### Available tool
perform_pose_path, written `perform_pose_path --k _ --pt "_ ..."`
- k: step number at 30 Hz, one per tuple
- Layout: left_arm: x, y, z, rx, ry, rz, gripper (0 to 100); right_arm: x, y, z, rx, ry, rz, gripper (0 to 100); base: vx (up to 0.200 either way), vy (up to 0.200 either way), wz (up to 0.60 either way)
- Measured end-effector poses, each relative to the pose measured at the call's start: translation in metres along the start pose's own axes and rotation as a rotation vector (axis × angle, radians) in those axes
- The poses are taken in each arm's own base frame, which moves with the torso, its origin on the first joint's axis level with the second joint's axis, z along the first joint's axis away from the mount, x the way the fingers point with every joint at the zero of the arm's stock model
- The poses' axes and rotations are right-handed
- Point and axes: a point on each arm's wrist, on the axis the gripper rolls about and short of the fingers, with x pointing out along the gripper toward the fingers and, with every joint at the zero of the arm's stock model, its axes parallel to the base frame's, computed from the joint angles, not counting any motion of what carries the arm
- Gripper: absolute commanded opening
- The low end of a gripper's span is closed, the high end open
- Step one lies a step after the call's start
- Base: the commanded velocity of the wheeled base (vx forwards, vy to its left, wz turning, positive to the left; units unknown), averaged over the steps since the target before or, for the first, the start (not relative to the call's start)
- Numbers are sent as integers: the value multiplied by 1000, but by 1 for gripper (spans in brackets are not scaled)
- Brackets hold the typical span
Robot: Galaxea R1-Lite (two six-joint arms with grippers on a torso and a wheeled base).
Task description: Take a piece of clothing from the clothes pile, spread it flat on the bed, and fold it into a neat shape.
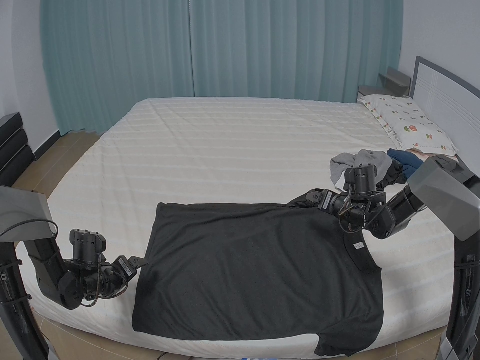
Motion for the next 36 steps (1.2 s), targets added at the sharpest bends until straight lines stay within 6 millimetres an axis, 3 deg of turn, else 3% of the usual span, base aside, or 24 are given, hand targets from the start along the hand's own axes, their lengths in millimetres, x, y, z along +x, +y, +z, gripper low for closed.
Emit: perform_pose_path --k 14,24,28,31,36 --pt "6 4 -5 -6 25 20 100 60 2 -9 -3 -8 -31 100 0 0 0" --pt "10 6 -7 -6 34 31 100 90 -15 -2 17 -91 -92 100 0 0 0" --pt "11 7 -7 -6 36 33 100 101 -32 10 38 -156 -139 100 0 0 0" --pt "11 7 -7 -7 38 34 100 107 -55 24 64 -204 -178 100 0 0 0" --pt "12 7 -8 -7 39 37 100 113 -82 32 90 -235 -219 100 0 0 0"
